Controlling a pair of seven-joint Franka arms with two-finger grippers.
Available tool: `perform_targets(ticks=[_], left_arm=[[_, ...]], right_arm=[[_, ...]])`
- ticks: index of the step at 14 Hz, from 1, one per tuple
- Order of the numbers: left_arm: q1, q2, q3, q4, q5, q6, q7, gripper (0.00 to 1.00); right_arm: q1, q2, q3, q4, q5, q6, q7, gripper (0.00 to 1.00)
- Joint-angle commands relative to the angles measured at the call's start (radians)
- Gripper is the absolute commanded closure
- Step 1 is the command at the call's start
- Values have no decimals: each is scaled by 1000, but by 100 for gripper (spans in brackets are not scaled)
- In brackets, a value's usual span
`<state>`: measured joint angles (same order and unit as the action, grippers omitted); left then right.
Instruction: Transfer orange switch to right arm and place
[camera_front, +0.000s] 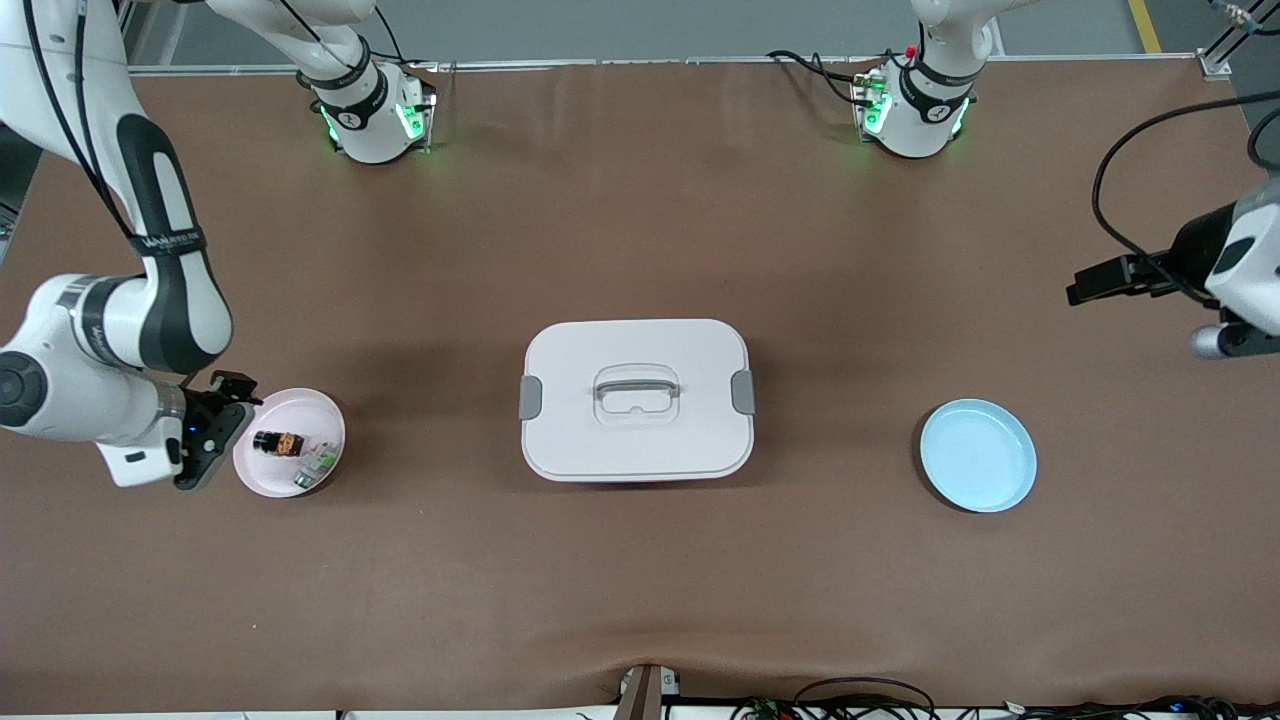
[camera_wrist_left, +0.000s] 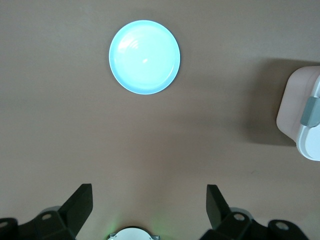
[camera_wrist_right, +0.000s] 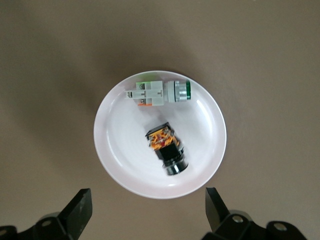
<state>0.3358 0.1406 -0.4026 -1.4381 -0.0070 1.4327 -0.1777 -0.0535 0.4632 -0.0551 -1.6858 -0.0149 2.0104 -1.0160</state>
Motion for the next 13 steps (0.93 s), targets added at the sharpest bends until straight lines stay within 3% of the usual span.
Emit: perform_targets(ticks=[1, 3, 5, 9, 13], left_arm=[[31, -167, 1, -216, -2, 125, 4, 0], [34, -313, 2, -405, -36, 253, 18, 0], [34, -389, 2, -494, -70, 296, 29, 0], [29, -388, 4, -481, -86, 313, 113, 0], [34, -366, 8, -444, -96, 316, 115, 0]], right_arm=[[-23, -69, 11, -12, 18, -47, 137, 0], [-48, -119, 9, -11, 18, -64, 221, 0], [-65, -161, 9, -2, 19, -84, 276, 0], [-59, -230, 12, 21, 27, -182, 583, 0], [-71, -219, 11, 179, 30, -370, 656, 0]])
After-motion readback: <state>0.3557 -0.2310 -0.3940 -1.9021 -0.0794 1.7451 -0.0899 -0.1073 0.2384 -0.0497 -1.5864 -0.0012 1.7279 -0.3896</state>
